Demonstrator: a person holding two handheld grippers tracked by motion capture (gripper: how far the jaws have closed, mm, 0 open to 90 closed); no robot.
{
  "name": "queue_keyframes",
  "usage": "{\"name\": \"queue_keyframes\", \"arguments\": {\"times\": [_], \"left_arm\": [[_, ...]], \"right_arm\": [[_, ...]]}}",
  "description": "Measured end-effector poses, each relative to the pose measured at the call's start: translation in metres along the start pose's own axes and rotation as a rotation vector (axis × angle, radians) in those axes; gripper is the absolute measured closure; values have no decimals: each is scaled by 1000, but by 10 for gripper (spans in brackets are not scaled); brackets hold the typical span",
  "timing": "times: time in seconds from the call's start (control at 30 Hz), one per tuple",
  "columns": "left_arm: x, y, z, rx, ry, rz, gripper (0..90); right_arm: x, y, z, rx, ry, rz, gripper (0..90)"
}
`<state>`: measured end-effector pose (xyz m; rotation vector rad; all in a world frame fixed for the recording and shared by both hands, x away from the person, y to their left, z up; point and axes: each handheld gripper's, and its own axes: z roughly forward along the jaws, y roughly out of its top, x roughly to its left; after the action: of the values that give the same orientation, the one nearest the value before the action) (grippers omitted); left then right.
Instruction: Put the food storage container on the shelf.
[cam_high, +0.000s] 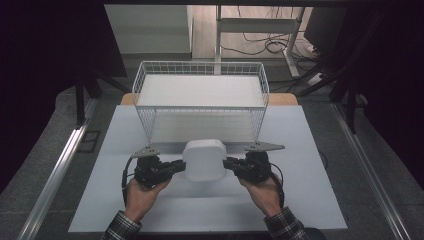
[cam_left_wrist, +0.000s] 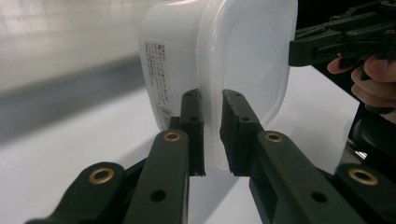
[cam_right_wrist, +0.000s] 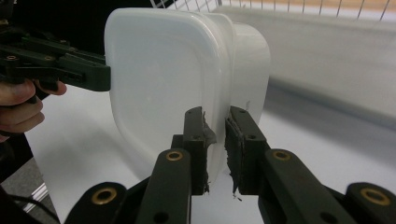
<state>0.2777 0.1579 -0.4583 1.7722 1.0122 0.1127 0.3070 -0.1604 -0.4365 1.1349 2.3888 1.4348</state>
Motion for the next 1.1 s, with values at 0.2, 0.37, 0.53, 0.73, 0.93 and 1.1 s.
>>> {"name": "queue_keyframes", "arguments": {"times": [0.2,0.37,0.53,0.73,0.93,1.1], "left_arm": [[-2,18,-6,-22,14,27,804],[-3,33,-9,-33,16,43,805],[-4,47,-13,-45,23,67,805],[-4,63,-21,-69,32,81,805],[-3,79,-28,-84,37,90,805],[-3,95,-34,-98,41,101,804]], "right_arm": [[2,18,-6,-32,-11,-22,779],[1,31,-9,-54,-9,-30,780],[1,42,-13,-72,-14,-39,779],[3,60,-17,-93,-16,-56,779],[5,77,-18,-117,-19,-68,779],[7,94,-21,-132,-23,-77,778]]}}
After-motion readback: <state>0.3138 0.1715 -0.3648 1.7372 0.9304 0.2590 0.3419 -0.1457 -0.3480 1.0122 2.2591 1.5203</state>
